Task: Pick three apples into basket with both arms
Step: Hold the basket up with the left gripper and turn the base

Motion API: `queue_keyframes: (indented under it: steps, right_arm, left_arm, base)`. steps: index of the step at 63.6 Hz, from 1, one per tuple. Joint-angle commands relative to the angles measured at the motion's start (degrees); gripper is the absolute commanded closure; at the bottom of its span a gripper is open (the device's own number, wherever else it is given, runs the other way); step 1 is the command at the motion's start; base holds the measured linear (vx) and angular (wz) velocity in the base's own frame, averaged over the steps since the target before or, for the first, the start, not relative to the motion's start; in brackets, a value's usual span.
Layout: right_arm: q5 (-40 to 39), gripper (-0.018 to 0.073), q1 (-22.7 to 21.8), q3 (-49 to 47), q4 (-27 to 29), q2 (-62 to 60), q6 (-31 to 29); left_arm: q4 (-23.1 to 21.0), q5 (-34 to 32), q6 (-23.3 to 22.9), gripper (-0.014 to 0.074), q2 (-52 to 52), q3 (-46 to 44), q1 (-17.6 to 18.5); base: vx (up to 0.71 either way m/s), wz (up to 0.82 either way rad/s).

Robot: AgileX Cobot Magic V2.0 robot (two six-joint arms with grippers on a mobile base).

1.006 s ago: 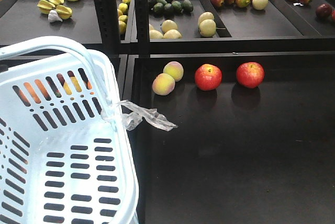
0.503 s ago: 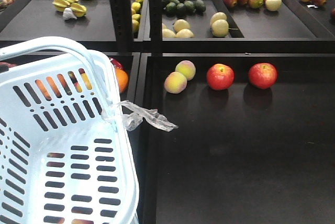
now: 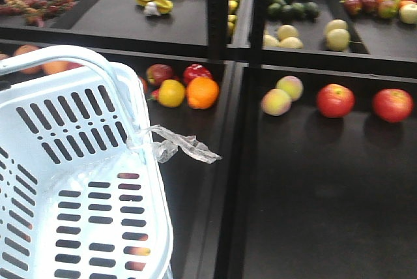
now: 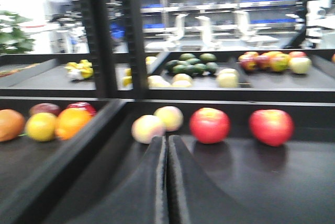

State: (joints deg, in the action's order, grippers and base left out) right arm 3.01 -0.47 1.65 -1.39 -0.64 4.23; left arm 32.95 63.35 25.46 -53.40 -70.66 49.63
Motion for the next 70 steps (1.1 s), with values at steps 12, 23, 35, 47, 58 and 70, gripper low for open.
queue_keyframes:
  steps: [12, 23, 35, 47, 58, 70]
  right_arm:
    - [-4.7, 0.0568, 0.0, 0.7, -0.1, 0.3, -0.5]
    - [-4.7, 0.0568, 0.0, 0.7, -0.1, 0.3, -0.5]
    - [-4.7, 0.0568, 0.0, 0.7, -0.1, 0.3, -0.5]
    - [-4.6, 0.0568, 0.0, 0.7, -0.1, 0.3, -0.5]
    - [-4.6, 0.0568, 0.0, 0.7, -0.1, 0.3, -0.5]
    - [-4.6, 0.0568, 0.0, 0.7, -0.1, 0.3, -0.5]
  left_arm:
    - [2.0, -3.9, -0.7, 0.0603, 0.9, -1.9, 0.2]
    - [2.0, -3.9, -0.7, 0.0603, 0.9, -1.9, 0.2]
    - [2.0, -3.9, -0.7, 0.0603, 0.9, -1.9, 0.2]
    - [2.0, -3.9, -0.7, 0.0603, 0.9, -1.9, 0.2]
    - [2.0, -3.9, -0.7, 0.0603, 0.9, -1.9, 0.2]
    - [2.0, -3.9, -0.7, 0.0603, 0.9, -1.9, 0.2]
  base:
    - [-0.08, 0.53]
    - [-0.09, 0.56]
    - [-0.1, 0.52]
    - [-0.09, 0.46]
    - [-0.08, 0.41]
    - [-0.07, 0.37]
